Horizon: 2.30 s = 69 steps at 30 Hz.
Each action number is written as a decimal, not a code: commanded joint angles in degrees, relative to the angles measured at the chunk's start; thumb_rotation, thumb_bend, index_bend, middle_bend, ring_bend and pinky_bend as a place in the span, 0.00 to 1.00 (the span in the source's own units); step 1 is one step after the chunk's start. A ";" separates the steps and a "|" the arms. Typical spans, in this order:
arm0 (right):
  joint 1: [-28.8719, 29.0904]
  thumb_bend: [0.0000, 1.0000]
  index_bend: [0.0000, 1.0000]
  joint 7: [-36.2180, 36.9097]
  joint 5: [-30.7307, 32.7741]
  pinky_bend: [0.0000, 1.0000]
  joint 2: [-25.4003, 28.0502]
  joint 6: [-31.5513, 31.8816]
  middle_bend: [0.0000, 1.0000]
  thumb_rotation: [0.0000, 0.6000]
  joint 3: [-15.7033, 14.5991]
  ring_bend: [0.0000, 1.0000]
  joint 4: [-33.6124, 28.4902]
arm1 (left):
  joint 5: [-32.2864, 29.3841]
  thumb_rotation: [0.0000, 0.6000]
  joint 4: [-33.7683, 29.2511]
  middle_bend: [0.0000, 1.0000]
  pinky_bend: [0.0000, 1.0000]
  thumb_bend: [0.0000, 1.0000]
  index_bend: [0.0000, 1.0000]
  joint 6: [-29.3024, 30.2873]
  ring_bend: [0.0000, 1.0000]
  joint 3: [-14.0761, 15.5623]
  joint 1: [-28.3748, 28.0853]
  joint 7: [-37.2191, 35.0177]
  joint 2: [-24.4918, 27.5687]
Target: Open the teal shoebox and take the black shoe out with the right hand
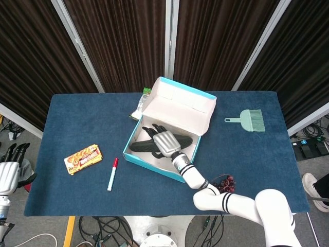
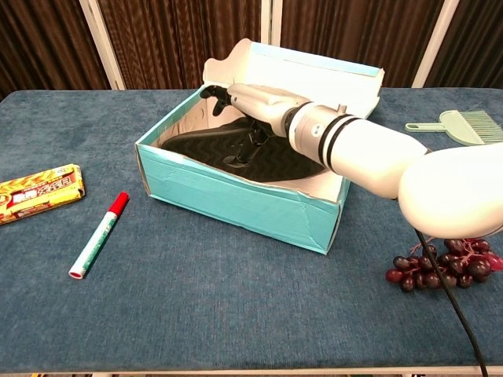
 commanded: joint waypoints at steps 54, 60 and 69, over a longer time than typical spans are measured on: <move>-7.91 0.47 0.76 5.93 -14.00 0.66 14.32 21.98 0.67 1.00 5.09 0.54 -21.69 | 1.21 1.00 -3.65 0.11 0.29 0.19 0.08 -0.02 0.03 0.04 -0.81 2.00 0.75; -14.42 0.47 0.76 3.58 -15.86 0.66 22.11 26.71 0.67 1.00 1.50 0.54 -28.30 | 1.47 1.00 -4.29 0.11 0.29 0.19 0.08 -0.11 0.03 0.20 -0.97 2.22 0.77; -26.83 0.47 0.76 4.61 -16.67 0.66 33.52 33.78 0.67 1.00 -5.91 0.54 -36.24 | 2.15 1.00 -5.26 0.11 0.29 0.19 0.08 -0.02 0.03 0.25 -1.49 2.88 0.66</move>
